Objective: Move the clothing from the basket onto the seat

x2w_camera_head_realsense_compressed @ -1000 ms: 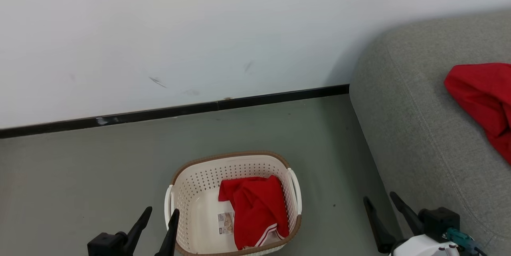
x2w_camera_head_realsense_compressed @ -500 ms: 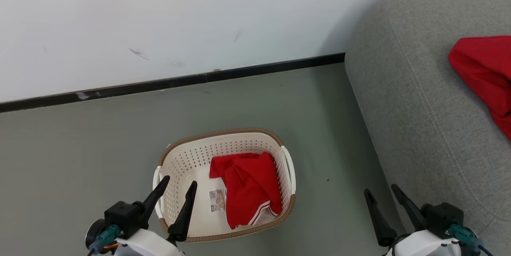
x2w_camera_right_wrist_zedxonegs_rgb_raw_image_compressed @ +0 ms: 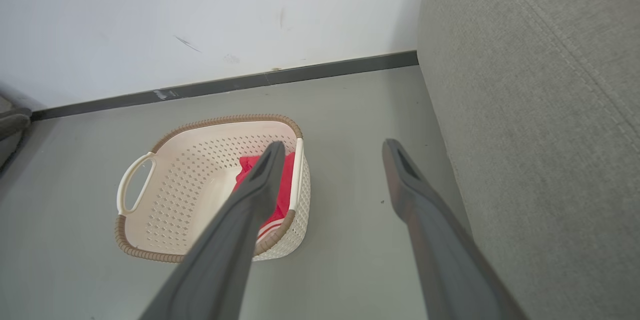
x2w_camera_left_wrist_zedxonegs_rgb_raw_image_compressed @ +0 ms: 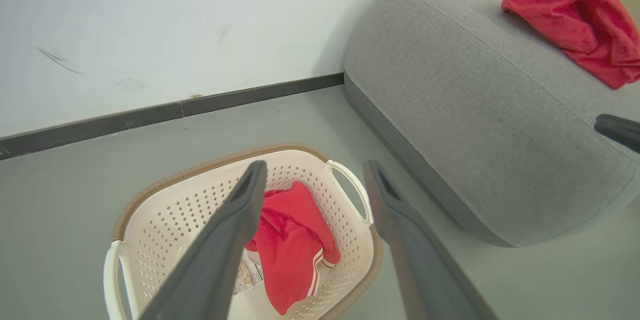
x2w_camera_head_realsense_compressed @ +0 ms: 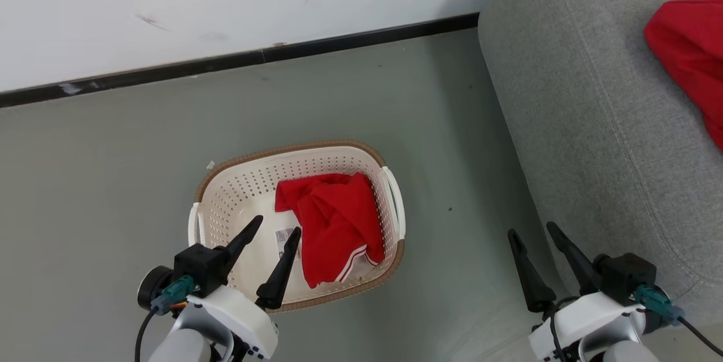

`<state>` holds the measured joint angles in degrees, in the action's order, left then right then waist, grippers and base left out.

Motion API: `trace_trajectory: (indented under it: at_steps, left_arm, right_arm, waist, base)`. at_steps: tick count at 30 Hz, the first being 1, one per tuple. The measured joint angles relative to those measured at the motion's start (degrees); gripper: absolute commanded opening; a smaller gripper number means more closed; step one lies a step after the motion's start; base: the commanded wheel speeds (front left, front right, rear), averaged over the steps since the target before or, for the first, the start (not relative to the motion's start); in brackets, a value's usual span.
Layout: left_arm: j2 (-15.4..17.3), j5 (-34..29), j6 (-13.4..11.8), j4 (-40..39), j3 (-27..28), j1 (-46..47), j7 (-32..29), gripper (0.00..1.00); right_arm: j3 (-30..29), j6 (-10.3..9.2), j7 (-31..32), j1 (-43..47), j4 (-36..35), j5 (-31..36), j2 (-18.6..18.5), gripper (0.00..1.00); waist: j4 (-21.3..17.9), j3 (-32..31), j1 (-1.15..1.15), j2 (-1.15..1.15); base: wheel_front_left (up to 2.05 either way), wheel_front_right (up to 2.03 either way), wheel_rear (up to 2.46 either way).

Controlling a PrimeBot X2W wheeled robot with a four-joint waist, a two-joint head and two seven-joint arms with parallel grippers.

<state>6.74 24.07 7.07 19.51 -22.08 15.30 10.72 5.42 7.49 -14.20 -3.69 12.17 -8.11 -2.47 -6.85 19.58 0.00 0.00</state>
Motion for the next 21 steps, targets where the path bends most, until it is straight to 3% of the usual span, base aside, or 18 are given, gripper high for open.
trace_trajectory:
  at_steps: [21]
  left_arm:
    - [1.93, -1.48, 0.14, 1.94, -1.57, 9.03, -3.47, 1.0]
  right_arm:
    - [3.22, 0.0, -0.01, -7.41, -1.38, -3.02, -0.02, 1.0]
  waist:
    - [-3.24, 10.93, 0.0, 0.0]
  base:
    - [0.0, 0.0, 0.0]
